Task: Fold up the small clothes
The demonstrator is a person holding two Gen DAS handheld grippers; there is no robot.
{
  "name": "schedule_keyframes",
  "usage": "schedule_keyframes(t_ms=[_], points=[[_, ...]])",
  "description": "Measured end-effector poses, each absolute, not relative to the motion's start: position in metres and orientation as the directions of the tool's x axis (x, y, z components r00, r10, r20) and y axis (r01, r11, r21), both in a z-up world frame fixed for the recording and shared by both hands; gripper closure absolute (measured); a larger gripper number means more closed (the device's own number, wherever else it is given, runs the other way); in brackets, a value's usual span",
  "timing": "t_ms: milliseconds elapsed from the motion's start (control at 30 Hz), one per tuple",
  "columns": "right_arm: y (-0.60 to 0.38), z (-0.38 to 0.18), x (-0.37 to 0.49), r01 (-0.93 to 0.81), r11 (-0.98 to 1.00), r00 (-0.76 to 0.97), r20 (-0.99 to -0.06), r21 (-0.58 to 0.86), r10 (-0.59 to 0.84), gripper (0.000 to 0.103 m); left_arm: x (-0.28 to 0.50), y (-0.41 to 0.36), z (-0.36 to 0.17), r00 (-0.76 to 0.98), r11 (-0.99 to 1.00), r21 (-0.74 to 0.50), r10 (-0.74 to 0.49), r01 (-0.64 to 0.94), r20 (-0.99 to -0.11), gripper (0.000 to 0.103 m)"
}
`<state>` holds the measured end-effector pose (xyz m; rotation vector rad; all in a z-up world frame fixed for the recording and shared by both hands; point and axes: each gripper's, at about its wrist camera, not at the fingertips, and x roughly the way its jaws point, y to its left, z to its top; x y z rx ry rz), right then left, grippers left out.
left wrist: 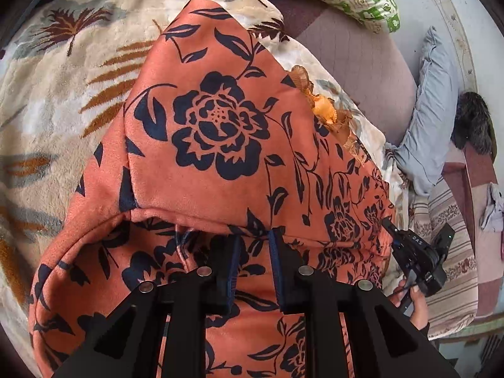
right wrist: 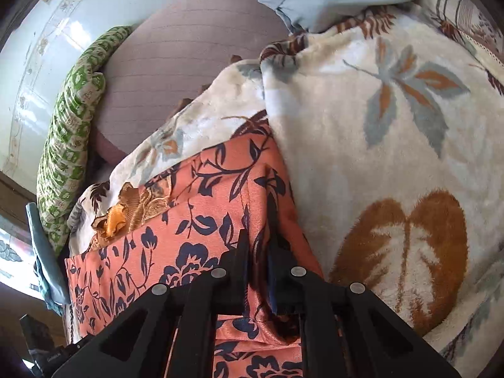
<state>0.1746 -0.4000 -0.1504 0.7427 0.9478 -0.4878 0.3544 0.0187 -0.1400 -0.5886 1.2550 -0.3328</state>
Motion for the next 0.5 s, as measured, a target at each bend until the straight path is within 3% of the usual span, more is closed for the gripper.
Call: schedule_keyframes(t_ms=[100, 167, 200, 233, 300, 467, 500], points=[[-0.400, -0.143, 0.172, 0.660, 0.647, 0.526, -0.850, 0.382, -0.035, 0.088, 0.350, 0.034, -0.108, 0.330, 0.784, -0.620, -0.578, -0.026, -0.746, 0.085], [-0.401, -0.138, 0.168, 0.642, 0.641, 0.550, -0.835, 0.421, -0.003, 0.084, 0.344, 0.058, -0.080, 0.418, 0.801, -0.599, -0.537, -0.021, -0.733, 0.077], [-0.401, -0.135, 0.166, 0.637, 0.644, 0.555, -0.832, 0.424, -0.001, 0.080, 0.344, 0.068, -0.068, 0.464, 0.821, -0.570, -0.492, -0.032, -0.736, 0.065], [-0.400, -0.134, 0.166, 0.632, 0.648, 0.554, -0.832, 0.424, 0.004, 0.076, 0.346, 0.078, -0.059, 0.509, 0.846, -0.532, -0.440, -0.042, -0.740, 0.045], [-0.400, -0.135, 0.164, 0.629, 0.654, 0.545, -0.838, 0.420, 0.013, 0.072, 0.355, 0.091, -0.053, 0.554, 0.891, -0.443, -0.319, -0.101, -0.769, 0.034], [-0.396, -0.146, 0.170, 0.630, 0.650, 0.535, -0.844, 0.425, 0.033, 0.073, 0.404, 0.072, -0.095, 0.399, 0.930, -0.339, -0.260, -0.143, -0.879, 0.037], [-0.395, -0.147, 0.174, 0.633, 0.662, 0.518, -0.855, 0.400, 0.022, 0.074, 0.416, 0.058, -0.104, 0.371, 0.936, -0.323, -0.254, -0.138, -0.893, 0.041]])
